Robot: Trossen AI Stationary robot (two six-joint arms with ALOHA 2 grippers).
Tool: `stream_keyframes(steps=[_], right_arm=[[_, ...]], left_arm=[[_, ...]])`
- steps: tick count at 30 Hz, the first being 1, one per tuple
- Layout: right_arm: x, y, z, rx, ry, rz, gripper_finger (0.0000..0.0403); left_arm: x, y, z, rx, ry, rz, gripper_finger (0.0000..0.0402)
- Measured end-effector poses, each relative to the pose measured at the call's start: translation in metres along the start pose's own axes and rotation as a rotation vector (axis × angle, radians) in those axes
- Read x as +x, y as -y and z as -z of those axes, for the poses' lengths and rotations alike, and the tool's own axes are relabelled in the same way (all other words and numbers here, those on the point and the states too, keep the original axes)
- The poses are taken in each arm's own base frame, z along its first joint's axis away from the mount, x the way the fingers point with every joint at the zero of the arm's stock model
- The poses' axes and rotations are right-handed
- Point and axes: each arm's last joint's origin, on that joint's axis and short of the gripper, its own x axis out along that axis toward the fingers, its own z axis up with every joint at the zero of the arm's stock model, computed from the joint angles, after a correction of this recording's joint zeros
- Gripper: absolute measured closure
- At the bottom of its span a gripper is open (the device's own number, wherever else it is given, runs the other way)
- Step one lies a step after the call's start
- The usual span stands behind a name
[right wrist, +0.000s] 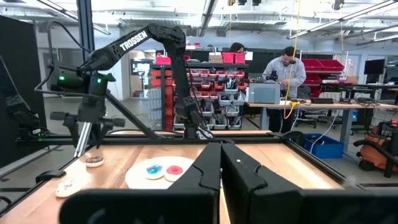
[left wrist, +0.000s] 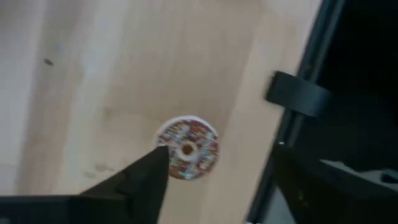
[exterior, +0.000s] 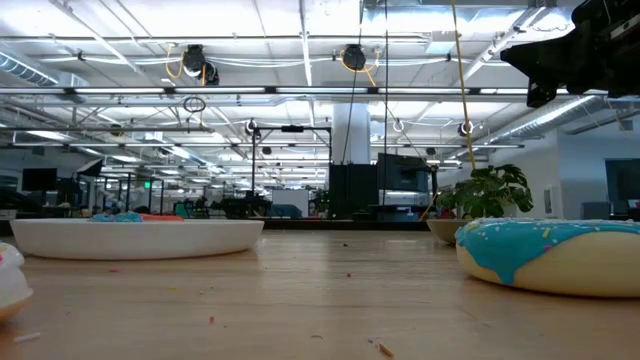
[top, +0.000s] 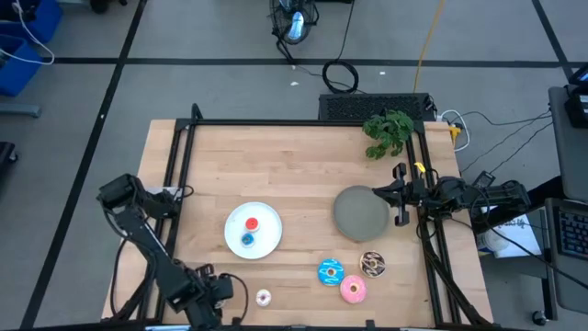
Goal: Pick & Place donuts
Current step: Put the small brown donut on the white plate
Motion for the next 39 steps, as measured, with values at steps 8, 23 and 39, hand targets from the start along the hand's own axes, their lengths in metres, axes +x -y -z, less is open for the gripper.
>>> stream_keyframes(steps=[8, 23, 39], right_arm=[[0.0, 0.0, 0.0, 0.001, 0.004, 0.0, 0.0403], [0.0, 0.0, 0.0, 0.001, 0.004, 0.001, 0.0403], [0.0, 0.0, 0.0, 0.001, 0.003, 0.001, 0.0403]], left_arm=[[0.01, -0.01, 0.009, -0.016, 0.016, -0.055, 0.0021], [0.045, -0.02, 0.017, -0.022, -0.04, 0.02, 0.0081], [0.059, -0.022, 0.018, 0.071, -0.021, -0.021, 0.0154]])
